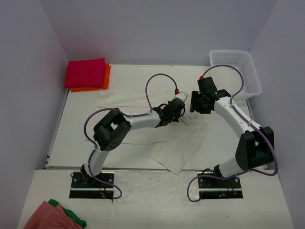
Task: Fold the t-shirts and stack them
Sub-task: Fold the flattened tshirt in 1/3 of the way
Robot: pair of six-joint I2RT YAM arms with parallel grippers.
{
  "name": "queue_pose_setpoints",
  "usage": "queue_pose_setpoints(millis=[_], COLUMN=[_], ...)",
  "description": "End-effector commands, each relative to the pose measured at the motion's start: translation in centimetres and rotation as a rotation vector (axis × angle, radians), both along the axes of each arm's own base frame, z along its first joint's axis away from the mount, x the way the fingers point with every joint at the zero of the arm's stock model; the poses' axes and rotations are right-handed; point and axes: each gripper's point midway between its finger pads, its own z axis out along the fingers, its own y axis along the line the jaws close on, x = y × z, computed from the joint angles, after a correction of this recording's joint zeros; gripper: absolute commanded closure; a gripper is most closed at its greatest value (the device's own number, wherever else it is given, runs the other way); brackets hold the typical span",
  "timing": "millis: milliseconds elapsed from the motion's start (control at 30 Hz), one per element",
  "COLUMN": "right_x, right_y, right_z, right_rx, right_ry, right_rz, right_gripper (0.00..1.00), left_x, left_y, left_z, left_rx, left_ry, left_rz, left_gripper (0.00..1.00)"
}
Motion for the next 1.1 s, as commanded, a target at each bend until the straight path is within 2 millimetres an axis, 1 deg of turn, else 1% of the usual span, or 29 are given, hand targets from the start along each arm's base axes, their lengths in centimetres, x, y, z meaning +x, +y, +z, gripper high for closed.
queue_pose_setpoints(millis=[0,100,200,333,500,600,700,733,800,833,933,967,1067], right_x=[0.4,0.3,0.3,0.2,0.1,0.0,0.1,0.1,0.1,0.1,0.1,0.0,0.0], right_y=[0.1,0.1,0.1,0.2,0.2,0.4,0.3,0.4,0.4,0.5,0.4,0.3,0.1], right_z=[-0.5,-0.6,-0.4,-0.3,-0.4,-0.7,-1.2,-1.2,-1.0,-0.8,-0.5,-0.5,-0.3], right_rx=[0.009,0.007,0.007,0.011,0.010,0.016,0.008,0.007,0.008,0.008,0.006,0.002,-0.007], right_ry=[0.000,0.005,0.000,0.001,0.009,0.020,0.036,0.037,0.033,0.030,0.020,0.021,0.018], right_rz=[0.002,0.003,0.003,0.005,0.007,0.014,0.001,0.000,0.002,0.005,0.007,0.007,0.005], right_gripper=[0.44,0.44,0.44,0.44,0.44,0.45,0.43,0.43,0.43,0.42,0.42,0.42,0.42], left_x=[-0.1,-0.8,-1.2,-1.3,-1.8,-2.2,-2.1,-2.1,-1.7,-1.6,-1.1,-1.0,-0.9], left_y=[-0.2,-0.3,0.2,1.4,2.4,3.0,2.7,2.6,2.2,2.2,1.8,1.6,1.0], left_z=[4.8,5.7,5.7,5.1,4.5,3.7,3.5,3.1,3.1,2.9,2.8,2.8,2.6], left_rx=[-0.060,-0.064,-0.047,0.003,0.021,0.039,0.037,0.045,0.052,0.059,0.067,0.065,0.059], left_ry=[-0.089,-0.098,-0.105,-0.099,-0.086,-0.073,-0.071,-0.068,-0.075,-0.075,-0.082,-0.082,-0.080], left_rz=[0.035,0.024,0.032,0.064,0.071,0.077,0.070,0.065,0.063,0.065,0.064,0.059,0.045], left_gripper=[1.00,1.00,1.00,1.00,1.00,1.00,1.00,1.00,1.00,0.97,0.94,0.89,0.82])
